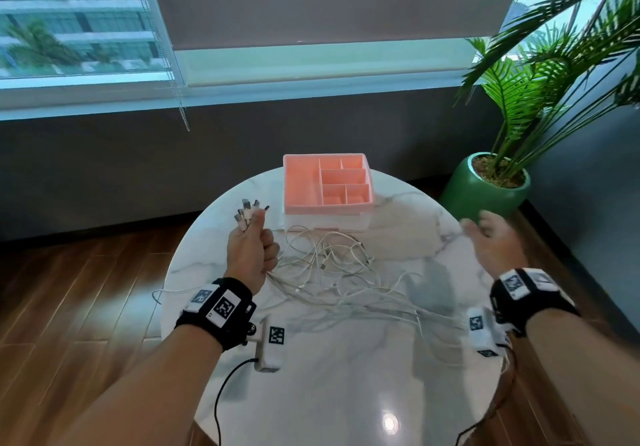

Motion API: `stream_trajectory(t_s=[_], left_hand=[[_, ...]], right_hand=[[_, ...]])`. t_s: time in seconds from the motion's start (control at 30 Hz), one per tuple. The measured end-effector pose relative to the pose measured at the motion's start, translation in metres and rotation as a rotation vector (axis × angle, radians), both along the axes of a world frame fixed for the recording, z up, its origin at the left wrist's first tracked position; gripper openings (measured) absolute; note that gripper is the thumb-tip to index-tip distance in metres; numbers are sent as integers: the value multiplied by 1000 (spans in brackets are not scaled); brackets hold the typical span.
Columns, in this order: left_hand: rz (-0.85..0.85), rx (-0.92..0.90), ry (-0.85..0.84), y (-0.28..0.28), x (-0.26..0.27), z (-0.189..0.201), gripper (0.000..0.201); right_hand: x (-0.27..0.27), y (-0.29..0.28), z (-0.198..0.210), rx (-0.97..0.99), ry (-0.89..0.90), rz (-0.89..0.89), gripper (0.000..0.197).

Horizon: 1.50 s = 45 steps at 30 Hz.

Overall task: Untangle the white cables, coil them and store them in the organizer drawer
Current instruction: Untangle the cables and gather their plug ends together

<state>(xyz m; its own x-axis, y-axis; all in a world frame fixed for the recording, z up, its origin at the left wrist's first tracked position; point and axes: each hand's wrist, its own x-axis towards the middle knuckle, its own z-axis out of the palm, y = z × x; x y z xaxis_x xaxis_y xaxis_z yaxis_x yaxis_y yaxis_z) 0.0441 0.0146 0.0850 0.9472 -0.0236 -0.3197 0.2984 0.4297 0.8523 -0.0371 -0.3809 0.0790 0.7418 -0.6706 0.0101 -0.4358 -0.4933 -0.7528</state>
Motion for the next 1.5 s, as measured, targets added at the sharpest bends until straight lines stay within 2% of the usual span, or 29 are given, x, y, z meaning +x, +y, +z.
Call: stream_trajectory(t_s=[0.07, 0.17, 0.2, 0.23, 0.27, 0.3, 0.33, 0.37, 0.57, 0.67, 0.83, 0.93, 1.07, 1.2, 1.27, 1.3, 1.37, 1.43, 1.5], left_hand=[[-26, -19, -37, -8, 1, 13, 40], [-47, -54, -99, -19, 1, 33, 43], [-47, -72, -111, -22, 1, 39, 43], [-42, -88, -115, -23, 0, 43, 43], [-32, -98, -117, -23, 0, 47, 42], [-19, -98, -120, -20, 0, 50, 41], [-1, -85, -123, -16, 1, 51, 41], [22, -67, -125, -10, 2, 51, 41], [221, -61, -26, 28, 13, 23, 35], [267, -63, 40, 28, 12, 9, 31], [307, -99, 57, 30, 17, 3, 31], [294, -120, 60, 22, 17, -1, 29], [263, -130, 76, 7, 14, -7, 25], [215, -159, 116, -3, 6, -9, 31], [213, -163, 122, -6, 3, -9, 32], [216, -156, 121, -7, 3, -9, 31], [231, -140, 122, -7, 4, -7, 29], [238, -134, 116, -6, 5, -7, 27], [227, -134, 104, -6, 4, -7, 25]], right_hand=[[15, 61, 17, 109, -40, 347, 69], [28, 154, 41, 132, 9, 816, 98], [29, 180, 46, 115, 66, 923, 100], [30, 203, 45, 86, 123, 1013, 95], [31, 221, 41, 40, 180, 1071, 80], [33, 236, 33, 5, 226, 1106, 55], [32, 246, 25, -12, 250, 1119, 31], [31, 248, 14, -2, 252, 1124, 23], [8, 171, -43, -279, 340, 1077, 60], [-4, 123, -53, -342, 415, 956, 78], [-30, 37, -58, -371, 475, 678, 88], [-40, 5, -56, -372, 461, 569, 91], [-43, -15, -57, -314, 502, 482, 79], [-46, -16, -70, -361, 694, 416, 52], [-39, -6, -74, -323, 805, 476, 44], [-34, 4, -73, -293, 849, 523, 47], [-18, 29, -65, -295, 861, 655, 83], [-3, 68, -45, -323, 730, 791, 113], [11, 115, -22, -298, 487, 917, 120]])
